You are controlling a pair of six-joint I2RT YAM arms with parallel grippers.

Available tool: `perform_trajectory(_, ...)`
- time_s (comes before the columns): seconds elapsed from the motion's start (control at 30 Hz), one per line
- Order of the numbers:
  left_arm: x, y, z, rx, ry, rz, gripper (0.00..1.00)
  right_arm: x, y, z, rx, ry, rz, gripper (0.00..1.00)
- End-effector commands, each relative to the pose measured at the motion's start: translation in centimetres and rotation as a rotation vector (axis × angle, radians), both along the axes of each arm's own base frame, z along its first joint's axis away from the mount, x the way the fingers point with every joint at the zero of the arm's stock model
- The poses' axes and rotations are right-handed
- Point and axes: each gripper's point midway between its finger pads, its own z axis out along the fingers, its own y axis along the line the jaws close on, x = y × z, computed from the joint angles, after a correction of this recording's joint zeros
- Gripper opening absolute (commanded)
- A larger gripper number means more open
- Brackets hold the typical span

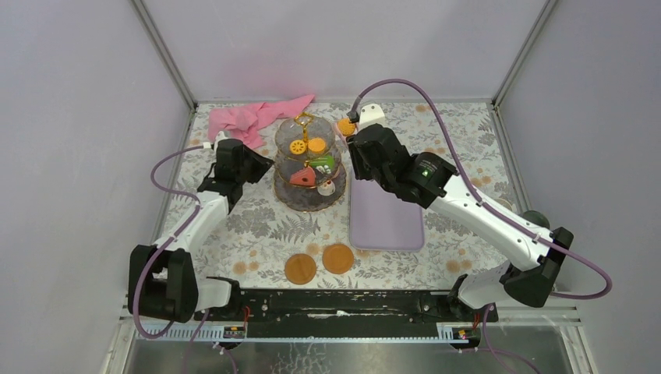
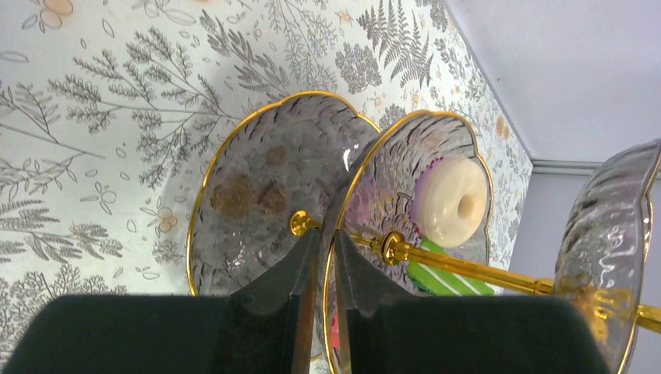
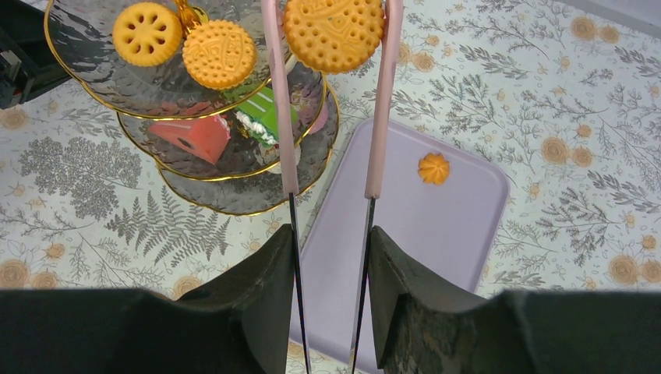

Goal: Serve the afternoon tea
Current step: Adjust the desert table at the center of the board.

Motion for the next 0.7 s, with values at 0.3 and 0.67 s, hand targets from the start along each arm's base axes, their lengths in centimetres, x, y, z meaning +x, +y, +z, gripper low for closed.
perform_trajectory(0.3, 2.6, 0.3, 0.7, 0.031, -0.025, -0.049, 0.15, 1.2, 1.9, 3.2, 0.055, -0.073, 0.029, 0.24)
perform_trajectory(0.67, 3.8, 0.6, 0.8, 0.059, -0.02, -0.05, 0.11, 1.5, 2.3, 2.8, 0.046, -0.068, 0.034, 0.24)
